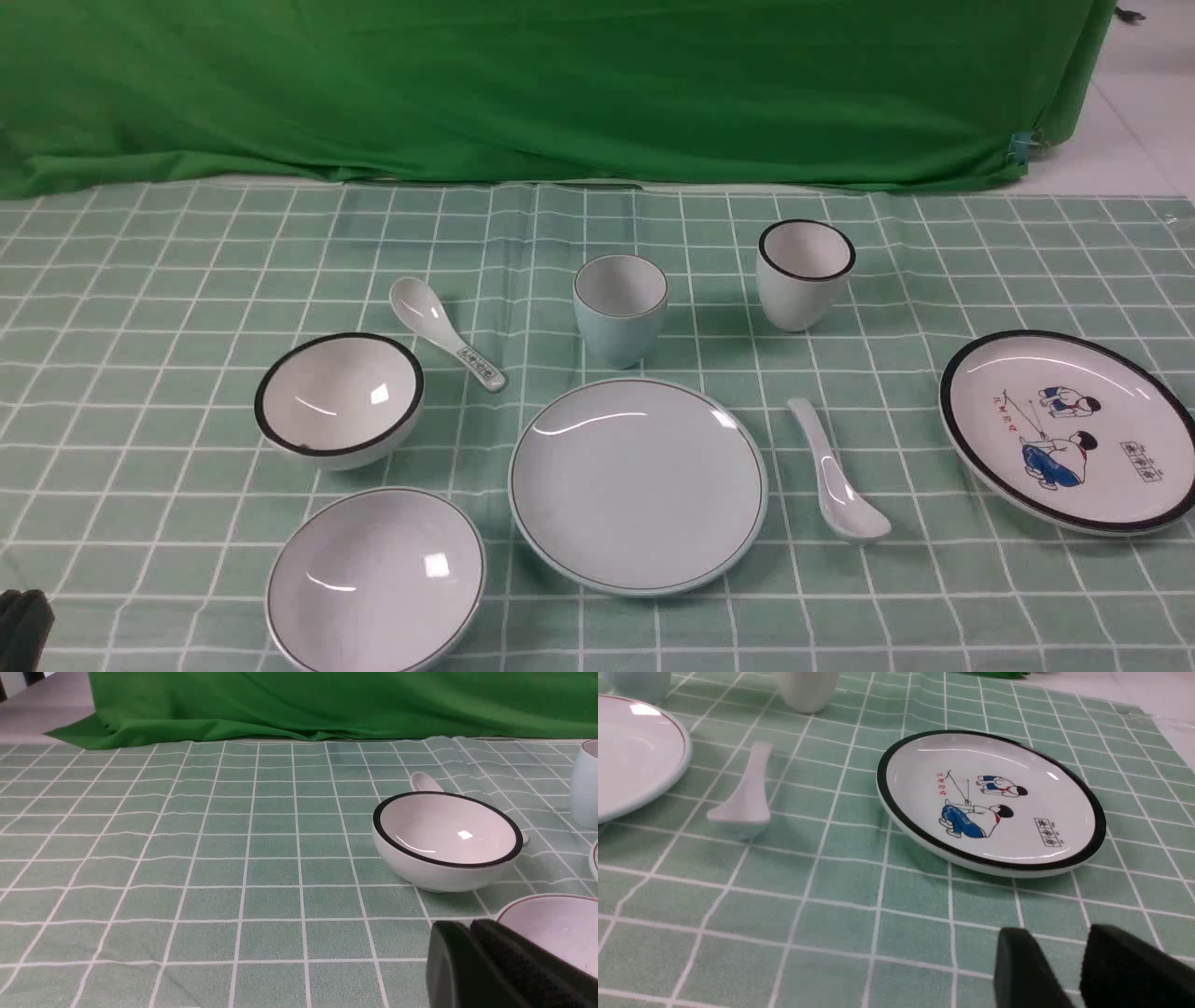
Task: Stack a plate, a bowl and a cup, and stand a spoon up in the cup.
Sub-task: Use the left arm to grab a blue rice bowl
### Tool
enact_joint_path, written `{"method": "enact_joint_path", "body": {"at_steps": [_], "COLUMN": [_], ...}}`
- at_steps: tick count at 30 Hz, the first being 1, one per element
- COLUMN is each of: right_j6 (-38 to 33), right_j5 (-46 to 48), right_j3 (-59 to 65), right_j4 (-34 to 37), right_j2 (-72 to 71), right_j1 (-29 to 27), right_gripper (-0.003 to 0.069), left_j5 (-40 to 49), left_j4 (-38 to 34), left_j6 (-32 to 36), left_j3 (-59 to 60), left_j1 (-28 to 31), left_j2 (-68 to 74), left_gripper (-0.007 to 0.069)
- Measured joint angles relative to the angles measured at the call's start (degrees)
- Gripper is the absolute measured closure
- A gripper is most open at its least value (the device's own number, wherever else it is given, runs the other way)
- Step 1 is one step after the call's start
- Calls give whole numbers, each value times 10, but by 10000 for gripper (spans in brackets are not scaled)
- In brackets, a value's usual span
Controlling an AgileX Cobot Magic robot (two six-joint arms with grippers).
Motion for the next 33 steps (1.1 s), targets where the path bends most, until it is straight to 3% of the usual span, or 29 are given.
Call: {"method": "enact_joint_path", "body": {"at_steps": [18,22,25,28,33], "right_j6": [0,0,0,0,3], "right_j5": [0,0,0,-3,-20], "right_j3": [0,0,0,0,0], "right_j4": [0,0,0,0,4], "right_j2": [0,0,0,0,0], "right_j1": [0,0,0,0,0], "right_gripper": [419,419,419,419,419], "left_j5": [-14,-84,-191,-235,-403], "left_j4": [-2,-85,-175,-191,-213], "left_j6": [-4,-52,-134,-163,-265], "left_j3": [0,0,0,0,0], "left_j1": [0,0,0,0,0], "left_j2": [0,0,0,0,0], "left_gripper": [607,607,607,607,607]}}
